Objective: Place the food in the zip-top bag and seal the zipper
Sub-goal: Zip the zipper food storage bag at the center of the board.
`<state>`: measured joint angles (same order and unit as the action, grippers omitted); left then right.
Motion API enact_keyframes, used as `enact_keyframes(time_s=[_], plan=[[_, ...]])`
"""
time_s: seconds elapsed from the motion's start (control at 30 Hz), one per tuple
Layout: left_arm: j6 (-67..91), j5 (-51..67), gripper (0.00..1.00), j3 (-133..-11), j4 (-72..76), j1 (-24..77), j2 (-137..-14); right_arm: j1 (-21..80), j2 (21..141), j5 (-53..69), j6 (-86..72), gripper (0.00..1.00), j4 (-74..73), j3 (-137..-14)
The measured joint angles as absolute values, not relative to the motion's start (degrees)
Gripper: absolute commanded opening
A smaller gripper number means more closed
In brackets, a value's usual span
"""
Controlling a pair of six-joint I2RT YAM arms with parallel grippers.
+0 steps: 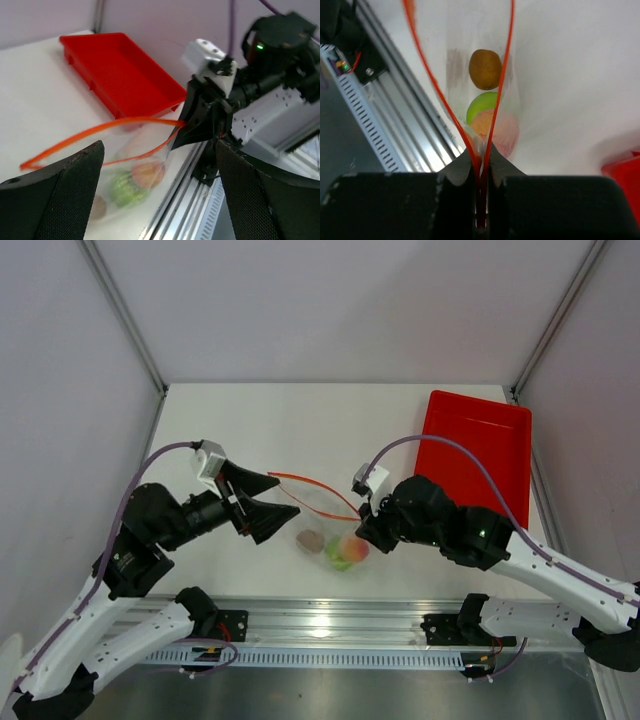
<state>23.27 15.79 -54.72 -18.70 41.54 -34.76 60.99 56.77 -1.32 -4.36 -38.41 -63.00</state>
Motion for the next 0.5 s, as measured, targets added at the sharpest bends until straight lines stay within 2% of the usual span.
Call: enact_keyframes(time_s=[0.2, 0.3, 0.5], plan=[[11.9, 29.6, 0.94, -57.1, -14.8, 44.5, -41.9, 60.7, 57.6, 9.8, -3.2, 0.0, -41.7, -63.0], [5.5, 35.6, 1.0, -58.1, -14.2, 46.3, -45.7, 59.6, 57.7, 15.2, -2.3, 0.0, -42.4, -63.0], [-3.3, 43.5, 0.97, -58.1, -13.9, 47.2, -51.6, 57.1, 57.8, 23.1, 0.1, 0.0, -43.0, -63.0]])
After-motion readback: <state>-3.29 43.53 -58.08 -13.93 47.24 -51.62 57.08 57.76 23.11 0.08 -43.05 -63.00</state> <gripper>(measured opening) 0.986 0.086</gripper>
